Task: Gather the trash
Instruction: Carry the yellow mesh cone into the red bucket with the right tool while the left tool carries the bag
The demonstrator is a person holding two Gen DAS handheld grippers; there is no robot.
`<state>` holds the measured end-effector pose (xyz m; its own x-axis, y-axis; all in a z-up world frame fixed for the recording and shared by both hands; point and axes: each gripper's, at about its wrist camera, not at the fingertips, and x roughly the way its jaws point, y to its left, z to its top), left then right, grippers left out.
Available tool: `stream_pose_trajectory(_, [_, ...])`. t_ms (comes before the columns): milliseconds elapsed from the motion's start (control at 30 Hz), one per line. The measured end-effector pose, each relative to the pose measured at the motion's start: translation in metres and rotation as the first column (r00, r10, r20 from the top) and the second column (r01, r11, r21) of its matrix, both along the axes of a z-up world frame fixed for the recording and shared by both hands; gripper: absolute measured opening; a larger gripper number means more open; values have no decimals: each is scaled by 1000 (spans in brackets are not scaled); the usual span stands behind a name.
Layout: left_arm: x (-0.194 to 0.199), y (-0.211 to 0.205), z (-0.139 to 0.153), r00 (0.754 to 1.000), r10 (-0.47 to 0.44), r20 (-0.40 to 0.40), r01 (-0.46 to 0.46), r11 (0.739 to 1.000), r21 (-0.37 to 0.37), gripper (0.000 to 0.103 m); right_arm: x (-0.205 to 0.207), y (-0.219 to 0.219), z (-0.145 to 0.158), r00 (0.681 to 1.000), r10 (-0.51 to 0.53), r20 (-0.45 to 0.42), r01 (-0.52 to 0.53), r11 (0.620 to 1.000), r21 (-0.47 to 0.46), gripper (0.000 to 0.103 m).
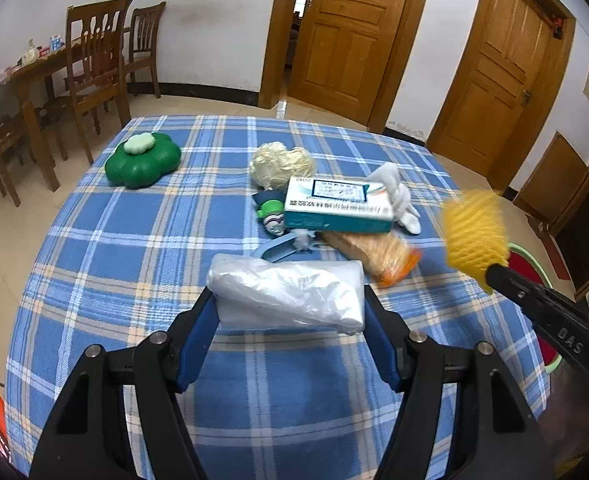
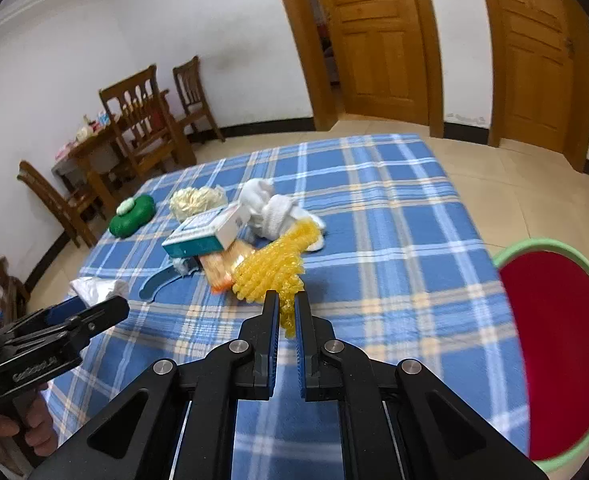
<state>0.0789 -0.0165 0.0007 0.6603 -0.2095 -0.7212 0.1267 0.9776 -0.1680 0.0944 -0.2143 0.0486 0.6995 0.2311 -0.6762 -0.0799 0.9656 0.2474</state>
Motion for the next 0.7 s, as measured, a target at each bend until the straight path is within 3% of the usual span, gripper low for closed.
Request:
stream_pose_trajectory(367, [-4, -39, 18, 994, -105, 44, 104, 994, 11, 68, -44, -51, 16, 987, -156, 41, 154, 987, 36, 7])
stream_pose_trajectory(700, [-7, -93, 27, 969, -238, 60, 236, 971, 43, 68, -69, -100, 12, 952, -305, 28, 304, 952, 40, 8])
